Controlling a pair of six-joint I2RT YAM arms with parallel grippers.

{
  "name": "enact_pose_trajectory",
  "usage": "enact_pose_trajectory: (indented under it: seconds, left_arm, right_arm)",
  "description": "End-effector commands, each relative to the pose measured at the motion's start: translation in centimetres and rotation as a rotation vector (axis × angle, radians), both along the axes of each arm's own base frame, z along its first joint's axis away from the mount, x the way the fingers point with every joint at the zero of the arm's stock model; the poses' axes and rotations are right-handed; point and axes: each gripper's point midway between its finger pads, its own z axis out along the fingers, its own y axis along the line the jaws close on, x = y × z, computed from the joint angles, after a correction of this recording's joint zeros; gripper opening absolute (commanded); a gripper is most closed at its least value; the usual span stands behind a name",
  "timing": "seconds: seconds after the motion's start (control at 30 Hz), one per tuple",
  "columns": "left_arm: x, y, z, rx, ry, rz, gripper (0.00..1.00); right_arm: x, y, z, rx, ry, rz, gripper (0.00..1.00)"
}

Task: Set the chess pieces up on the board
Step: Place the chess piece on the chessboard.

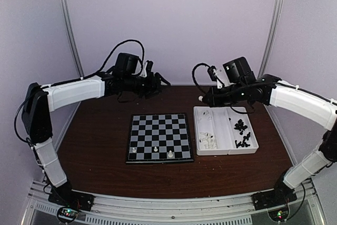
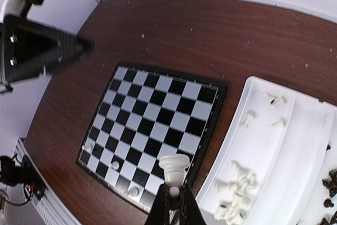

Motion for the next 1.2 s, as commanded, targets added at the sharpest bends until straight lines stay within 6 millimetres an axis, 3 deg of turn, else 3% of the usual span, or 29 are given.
enact_pose_trajectory:
  seconds: [0.0, 0.2, 0.4, 0.53, 0.57, 0.83, 1.17]
  left_arm:
    - [-0.2, 2.8, 1.0, 0.077, -0.183, -0.090, 0.59]
    - [-0.3, 5.9, 0.6, 0.271, -0.314, -0.068, 0.61]
    - [-0.9, 8.7, 0.9, 0.380, -0.401, -0.012, 0.76]
    - [-1.4, 10.1, 0.8, 0.424, -0.425, 0.020, 0.96]
    - [-1.6, 10.5, 0.5, 0.437, -0.428, 0.025, 0.98]
    - [-2.2, 13.1, 0.3, 0.514, -0.468, 0.093, 0.98]
    - [-2.3, 14.0, 0.0, 0.551, -0.478, 0.116, 0.98]
  right_arm:
    - [-4.8, -0.3, -4.0, -0.103, 0.248, 0.124, 0.00]
    - [-7.0, 1.2, -6.3, -0.232, 0.368, 0.221, 0.00]
    - [-8.5, 3.9, -9.3, -0.359, 0.463, 0.323, 0.00]
    - [-8.6, 5.6, -10.5, -0.402, 0.482, 0.357, 0.00]
    - [-8.8, 6.0, -10.8, -0.409, 0.486, 0.367, 0.00]
    - [-9.9, 7.8, -13.4, -0.514, 0.540, 0.422, 0.00]
    - [-10.4, 8.1, -15.7, -0.583, 0.583, 0.431, 0.00]
